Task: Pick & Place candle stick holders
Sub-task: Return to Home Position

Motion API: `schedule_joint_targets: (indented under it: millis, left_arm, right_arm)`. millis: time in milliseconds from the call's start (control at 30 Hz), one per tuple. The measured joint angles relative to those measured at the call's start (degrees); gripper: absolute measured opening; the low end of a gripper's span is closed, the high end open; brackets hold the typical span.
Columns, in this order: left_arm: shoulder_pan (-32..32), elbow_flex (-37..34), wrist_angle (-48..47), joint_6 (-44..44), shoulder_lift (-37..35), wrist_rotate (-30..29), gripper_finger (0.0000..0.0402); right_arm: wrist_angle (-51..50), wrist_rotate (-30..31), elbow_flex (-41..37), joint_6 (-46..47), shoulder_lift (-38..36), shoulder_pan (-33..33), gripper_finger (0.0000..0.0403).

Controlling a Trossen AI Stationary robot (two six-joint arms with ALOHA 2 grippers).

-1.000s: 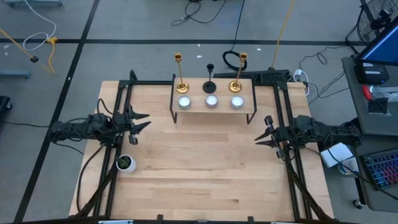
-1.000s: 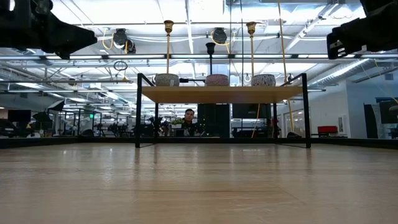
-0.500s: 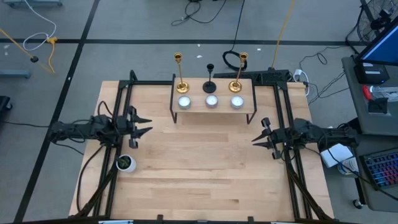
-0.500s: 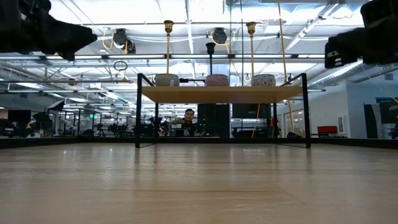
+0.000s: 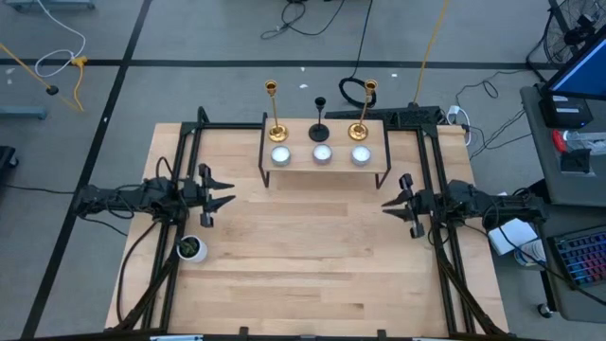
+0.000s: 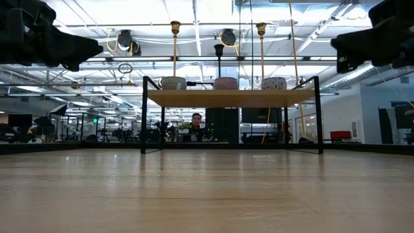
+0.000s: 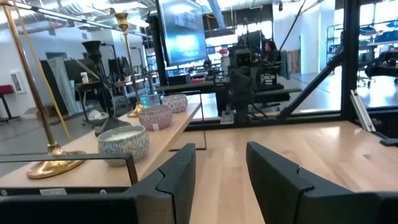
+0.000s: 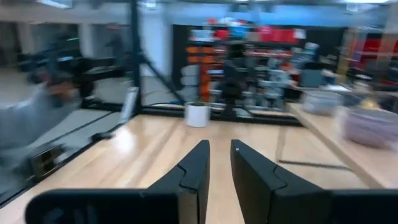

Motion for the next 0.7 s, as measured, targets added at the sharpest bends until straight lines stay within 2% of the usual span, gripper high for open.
schedule_joint_targets:
  millis: [133, 700]
  left_arm:
    - [0.0, 0.0, -0.6, -0.1, 0.0, 0.0, 0.015]
    - [0.0, 0.0, -0.8, -0.2, 0.0, 0.1, 0.015]
  right_arm:
    - [-1.5, 5.4, -0.9, 2.8, 0.0, 0.0, 0.0059]
    - [-1.8, 5.6, -1.0, 2.3, 0.1, 0.0, 0.0059]
